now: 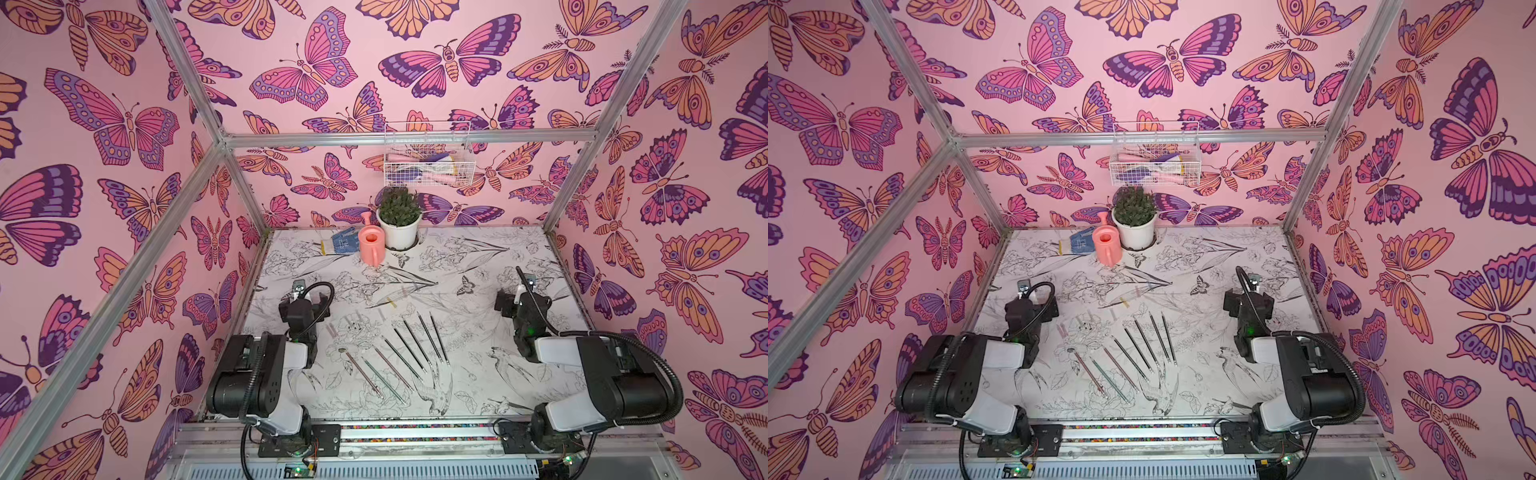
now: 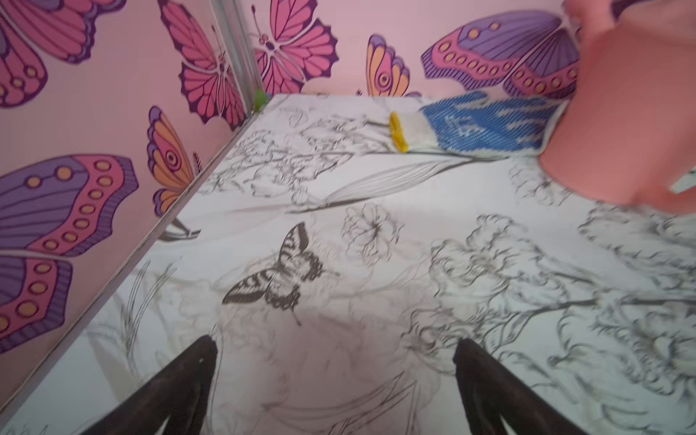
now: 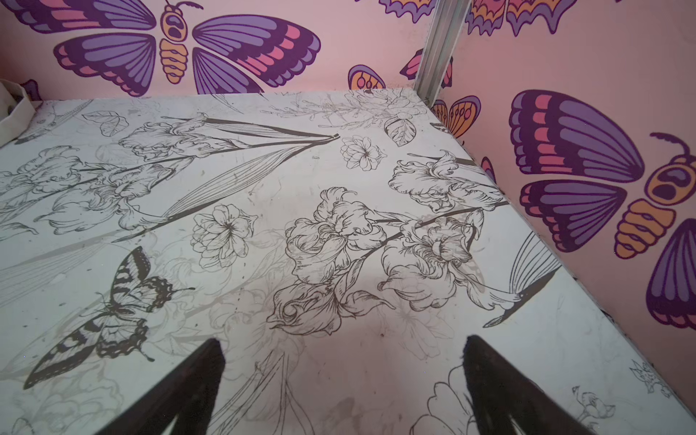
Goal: Remove the protective cover of the pencils
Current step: Reset both arms
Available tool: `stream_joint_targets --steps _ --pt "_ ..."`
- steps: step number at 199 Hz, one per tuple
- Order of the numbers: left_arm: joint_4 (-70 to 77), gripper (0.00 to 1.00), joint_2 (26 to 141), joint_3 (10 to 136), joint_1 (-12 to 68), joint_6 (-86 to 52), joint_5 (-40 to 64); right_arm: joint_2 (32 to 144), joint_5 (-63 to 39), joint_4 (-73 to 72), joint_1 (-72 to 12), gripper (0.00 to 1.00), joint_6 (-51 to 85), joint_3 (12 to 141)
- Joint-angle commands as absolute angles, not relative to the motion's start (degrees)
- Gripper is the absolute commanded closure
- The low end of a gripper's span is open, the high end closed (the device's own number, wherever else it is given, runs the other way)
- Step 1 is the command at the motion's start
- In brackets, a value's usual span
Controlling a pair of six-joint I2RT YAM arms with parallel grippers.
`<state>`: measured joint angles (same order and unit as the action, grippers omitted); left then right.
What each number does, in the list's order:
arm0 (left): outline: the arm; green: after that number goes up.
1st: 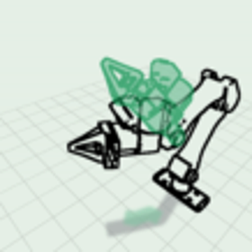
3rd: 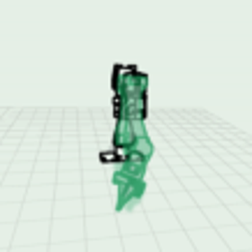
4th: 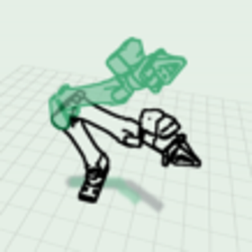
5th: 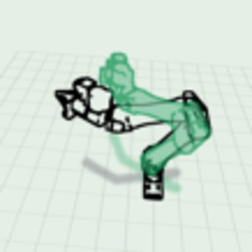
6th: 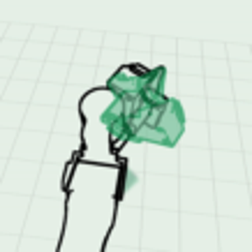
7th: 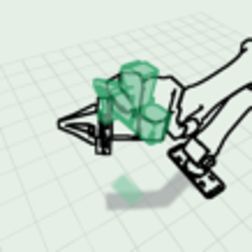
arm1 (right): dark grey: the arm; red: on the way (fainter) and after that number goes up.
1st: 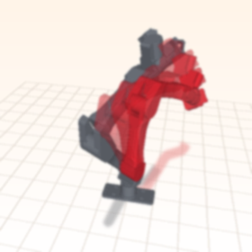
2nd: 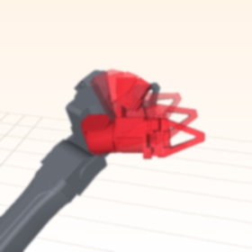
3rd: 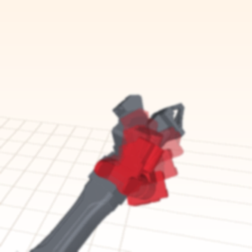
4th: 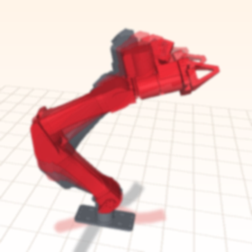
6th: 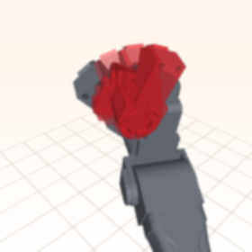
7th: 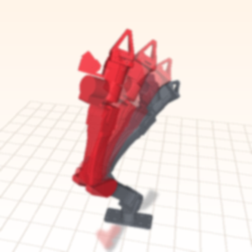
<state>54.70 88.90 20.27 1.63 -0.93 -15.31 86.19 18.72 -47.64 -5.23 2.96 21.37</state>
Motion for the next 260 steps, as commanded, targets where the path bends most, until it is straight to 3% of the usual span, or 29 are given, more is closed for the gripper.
stream_joint_targets --steps 1,168,184,208,222,236,249,260 --pt "54.6 0.01 88.8 20.0 1.7 -0.9 -15.0 86.4 18.3 -49.5 -4.9 0.01 3.2 21.5" --pt "54.8 0.01 89.1 20.0 1.3 -0.8 -14.2 86.2 16.9 -49.2 -4.1 0.01 3.8 21.5" --pt "54.8 0.01 89.0 20.0 1.3 -0.8 -14.2 84.9 9.7 -60.6 -2.2 0.01 3.2 14.5" --pt "54.8 0.01 88.9 20.0 1.3 -0.8 -14.2 90.6 12.9 -81.7 -2.2 0.01 3.9 7.2" --pt "54.8 0.01 89.0 20.0 1.3 -0.8 -14.2 90.9 16.6 -73.6 -2.3 0.01 4.8 12.5" --pt "54.8 0.01 89.0 20.0 1.3 -0.8 -14.2 84.9 18.1 -41.7 -2.4 0.00 6.9 24.1" --pt "54.9 0.01 88.9 20.0 1.3 -0.9 -14.2 89.1 18.7 -57.9 -2.2 0.01 5.7 19.7" --pt "54.9 0.01 88.9 20.0 1.3 -0.8 -14.2 86.8 18.7 -49.6 -2.6 0.00 6.3 21.6"
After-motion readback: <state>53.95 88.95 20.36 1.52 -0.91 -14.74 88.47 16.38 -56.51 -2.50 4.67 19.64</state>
